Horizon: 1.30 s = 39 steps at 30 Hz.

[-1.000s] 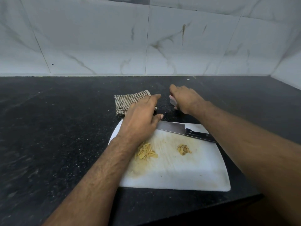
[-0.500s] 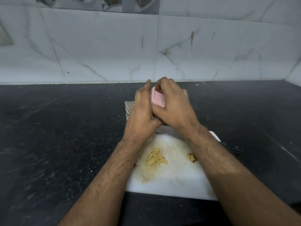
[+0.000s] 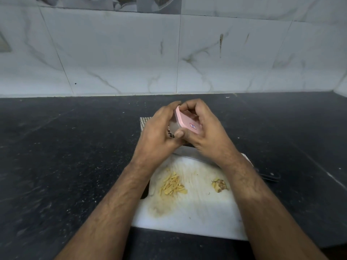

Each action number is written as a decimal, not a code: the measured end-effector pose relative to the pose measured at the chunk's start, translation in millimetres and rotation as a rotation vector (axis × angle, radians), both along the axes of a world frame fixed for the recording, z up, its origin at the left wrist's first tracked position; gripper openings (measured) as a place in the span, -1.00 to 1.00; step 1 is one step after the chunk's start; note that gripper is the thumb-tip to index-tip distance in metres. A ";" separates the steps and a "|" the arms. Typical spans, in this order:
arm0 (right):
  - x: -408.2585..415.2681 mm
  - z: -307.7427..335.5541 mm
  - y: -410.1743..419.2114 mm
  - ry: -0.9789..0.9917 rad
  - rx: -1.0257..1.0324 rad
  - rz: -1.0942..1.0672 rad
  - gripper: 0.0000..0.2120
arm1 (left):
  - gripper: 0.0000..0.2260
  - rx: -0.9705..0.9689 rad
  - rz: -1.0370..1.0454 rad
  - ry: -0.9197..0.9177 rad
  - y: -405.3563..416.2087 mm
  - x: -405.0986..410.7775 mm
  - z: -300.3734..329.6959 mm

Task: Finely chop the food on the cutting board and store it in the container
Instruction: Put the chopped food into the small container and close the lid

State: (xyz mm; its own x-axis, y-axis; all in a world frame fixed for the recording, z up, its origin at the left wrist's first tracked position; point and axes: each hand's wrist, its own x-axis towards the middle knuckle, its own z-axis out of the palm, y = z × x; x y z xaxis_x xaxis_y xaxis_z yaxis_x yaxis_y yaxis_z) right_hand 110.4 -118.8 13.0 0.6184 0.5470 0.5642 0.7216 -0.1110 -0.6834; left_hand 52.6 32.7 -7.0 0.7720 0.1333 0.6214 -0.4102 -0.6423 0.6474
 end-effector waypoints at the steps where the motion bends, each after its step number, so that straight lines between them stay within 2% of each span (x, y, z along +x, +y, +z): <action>1: 0.2 -1.4 1.0 -0.010 0.012 -0.008 -0.42 | -0.33 -0.016 -0.005 -0.001 -0.4 -0.6 0.4; 8: 1.0 -8.6 9.8 -0.069 0.015 -0.110 -0.62 | -0.40 -0.104 -0.032 -0.001 -4.2 0.7 0.7; 13: -0.5 -8.1 6.6 -0.005 0.124 -0.132 -0.60 | -0.26 -0.080 -0.045 0.010 -1.3 1.3 -0.3; 21: -7.7 -0.5 4.7 -0.105 0.202 -0.247 -0.45 | -0.23 -0.012 0.051 -0.026 -7.6 -18.0 3.0; 25: -39.2 16.0 -20.6 -0.062 0.181 -0.307 -0.40 | -0.28 -0.142 0.095 -0.049 -16.0 -55.1 4.6; 28: -75.2 3.7 -42.8 -0.020 0.145 -0.364 -0.43 | -0.32 -0.219 0.124 -0.058 -27.1 -82.3 -3.1; 32: -120.2 -26.9 -69.8 -0.029 0.157 -0.464 -0.50 | -0.28 -0.151 0.168 -0.028 -38.9 -114.6 -14.5; 39: -152.2 -52.7 -107.0 0.041 0.167 -0.655 -0.55 | -0.19 -0.045 0.268 0.046 -49.2 -138.9 -12.9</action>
State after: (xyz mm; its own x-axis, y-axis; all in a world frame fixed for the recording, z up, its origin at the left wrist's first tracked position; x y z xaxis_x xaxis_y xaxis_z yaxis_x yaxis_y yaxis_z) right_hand -41.8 -225.9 -39.6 0.8154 -0.0403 0.5775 0.5144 -0.4072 -0.7547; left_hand -86.4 -16.5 -19.9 0.7329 0.3638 0.5749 -0.1984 -0.6940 0.6921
